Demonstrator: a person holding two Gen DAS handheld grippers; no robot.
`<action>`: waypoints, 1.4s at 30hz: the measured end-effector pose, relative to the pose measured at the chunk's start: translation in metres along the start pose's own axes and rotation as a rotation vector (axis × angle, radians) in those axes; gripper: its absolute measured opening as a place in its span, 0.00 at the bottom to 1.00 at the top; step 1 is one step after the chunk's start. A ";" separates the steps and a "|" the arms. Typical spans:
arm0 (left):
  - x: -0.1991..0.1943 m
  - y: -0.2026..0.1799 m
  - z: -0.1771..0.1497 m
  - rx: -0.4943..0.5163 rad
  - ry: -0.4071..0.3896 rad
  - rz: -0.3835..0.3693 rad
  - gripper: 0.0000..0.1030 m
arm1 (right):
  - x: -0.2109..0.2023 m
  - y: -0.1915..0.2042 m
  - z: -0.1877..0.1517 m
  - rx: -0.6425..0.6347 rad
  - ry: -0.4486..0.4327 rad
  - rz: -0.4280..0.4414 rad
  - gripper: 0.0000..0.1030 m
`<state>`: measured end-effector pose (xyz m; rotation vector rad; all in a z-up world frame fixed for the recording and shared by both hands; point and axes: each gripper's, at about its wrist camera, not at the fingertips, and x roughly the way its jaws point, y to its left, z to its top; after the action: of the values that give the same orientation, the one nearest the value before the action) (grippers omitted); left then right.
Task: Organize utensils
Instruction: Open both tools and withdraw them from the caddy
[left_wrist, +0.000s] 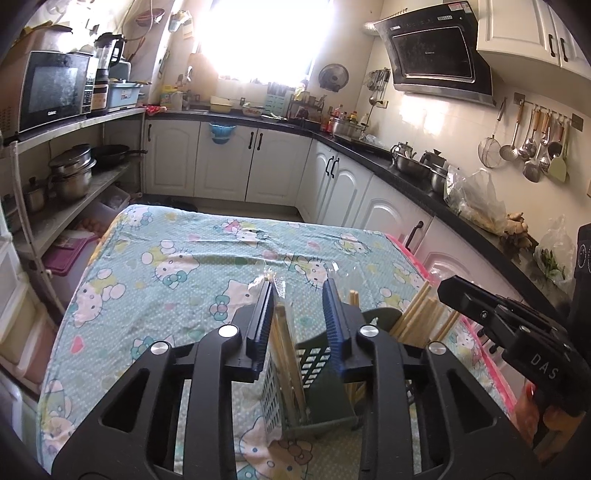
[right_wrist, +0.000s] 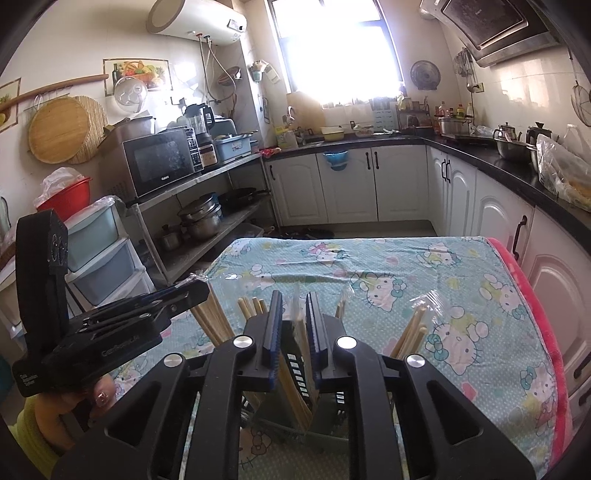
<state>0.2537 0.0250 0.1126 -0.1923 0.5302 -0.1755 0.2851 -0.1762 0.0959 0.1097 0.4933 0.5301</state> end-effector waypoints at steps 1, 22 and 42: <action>-0.002 0.000 -0.001 -0.001 -0.001 -0.002 0.23 | -0.002 0.000 0.000 -0.001 -0.001 -0.002 0.17; -0.039 -0.003 -0.027 0.010 0.009 -0.011 0.62 | -0.029 0.002 -0.021 -0.004 0.001 -0.024 0.30; -0.059 -0.007 -0.068 0.018 0.037 -0.006 0.90 | -0.053 0.005 -0.076 0.013 0.048 -0.031 0.54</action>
<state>0.1678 0.0213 0.0848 -0.1739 0.5649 -0.1900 0.2071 -0.2012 0.0525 0.1023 0.5445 0.5001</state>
